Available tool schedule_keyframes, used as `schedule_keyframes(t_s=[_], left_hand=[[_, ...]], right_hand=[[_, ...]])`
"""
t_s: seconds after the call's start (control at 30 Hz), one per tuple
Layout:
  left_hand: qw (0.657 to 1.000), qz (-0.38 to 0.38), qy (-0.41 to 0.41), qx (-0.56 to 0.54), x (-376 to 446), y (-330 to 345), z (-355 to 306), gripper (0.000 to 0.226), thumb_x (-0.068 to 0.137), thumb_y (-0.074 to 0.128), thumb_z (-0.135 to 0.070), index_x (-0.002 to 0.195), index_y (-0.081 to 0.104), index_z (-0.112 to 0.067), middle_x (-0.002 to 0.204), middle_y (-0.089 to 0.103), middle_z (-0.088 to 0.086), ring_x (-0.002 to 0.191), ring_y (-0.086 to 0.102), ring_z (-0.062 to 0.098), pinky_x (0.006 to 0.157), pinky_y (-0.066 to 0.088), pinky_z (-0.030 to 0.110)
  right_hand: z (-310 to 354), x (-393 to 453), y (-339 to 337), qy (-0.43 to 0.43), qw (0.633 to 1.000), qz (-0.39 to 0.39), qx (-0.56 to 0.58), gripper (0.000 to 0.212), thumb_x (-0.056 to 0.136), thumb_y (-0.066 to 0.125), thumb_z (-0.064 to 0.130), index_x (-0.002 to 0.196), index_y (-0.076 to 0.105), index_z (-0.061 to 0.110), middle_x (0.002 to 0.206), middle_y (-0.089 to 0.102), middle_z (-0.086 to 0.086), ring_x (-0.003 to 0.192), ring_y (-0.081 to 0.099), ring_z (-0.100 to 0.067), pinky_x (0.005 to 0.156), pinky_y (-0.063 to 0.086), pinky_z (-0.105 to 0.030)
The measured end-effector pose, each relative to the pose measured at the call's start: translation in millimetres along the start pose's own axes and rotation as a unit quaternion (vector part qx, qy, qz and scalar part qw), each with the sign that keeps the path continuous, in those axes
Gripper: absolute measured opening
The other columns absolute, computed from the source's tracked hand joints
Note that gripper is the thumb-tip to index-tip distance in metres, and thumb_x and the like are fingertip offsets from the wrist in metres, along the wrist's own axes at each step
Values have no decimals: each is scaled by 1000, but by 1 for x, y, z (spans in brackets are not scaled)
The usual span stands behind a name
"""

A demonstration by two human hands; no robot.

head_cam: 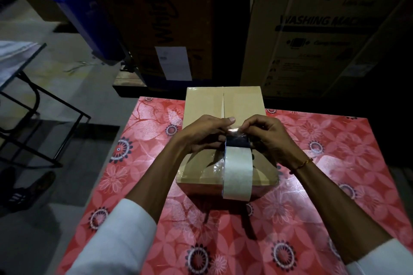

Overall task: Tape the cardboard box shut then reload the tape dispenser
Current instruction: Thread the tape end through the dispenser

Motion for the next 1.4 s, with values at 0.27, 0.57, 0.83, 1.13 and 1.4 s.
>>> schedule_keyframes(t_s=[0.27, 0.57, 0.83, 1.13, 1.4], left_hand=[[1000, -12, 6, 8, 2, 0, 2, 28, 95, 66, -26, 95, 71, 2, 68, 55, 7, 58, 55, 13, 52, 51, 21], [1000, -25, 10, 12, 1, 1, 4, 28, 94, 67, -29, 90, 74, -2, 69, 55, 9, 61, 53, 16, 56, 50, 23], [999, -30, 15, 20, 2, 2, 6, 27, 93, 68, -20, 69, 76, -13, 69, 55, 10, 64, 56, 18, 65, 53, 29], [1000, -21, 15, 0, 1, 2, 4, 22, 98, 61, -15, 85, 70, 0, 67, 51, 12, 47, 55, 11, 43, 48, 18], [999, -38, 16, 15, 5, 3, 6, 17, 96, 64, -12, 81, 68, -6, 65, 53, 8, 56, 53, 15, 54, 53, 22]], right_hand=[[0, -2, 4, -19, 1000, -15, -15, 13, 91, 53, -6, 92, 65, -8, 85, 67, -11, 67, 64, -10, 57, 54, -18], [0, -3, 8, -30, 998, -42, -48, 15, 91, 51, -6, 91, 67, -4, 94, 63, -31, 80, 61, -27, 69, 55, -35], [1, -3, 9, -30, 997, -47, -56, 15, 91, 50, -8, 92, 66, -9, 93, 63, -30, 78, 59, -25, 63, 53, -26], [0, -2, 7, -26, 999, -34, -32, 16, 90, 52, -6, 88, 67, -1, 85, 66, -10, 75, 63, -14, 62, 54, -21], [-1, 0, 2, -2, 1000, 1, 0, 18, 91, 50, -6, 84, 65, 2, 83, 63, -9, 63, 61, -4, 53, 50, -18]])
Point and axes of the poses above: each hand's wrist, its own x-axis towards the middle knuckle, its own y-axis out of the palm, z = x × y, the point moved 1 cm from there along x, towards the middle knuckle
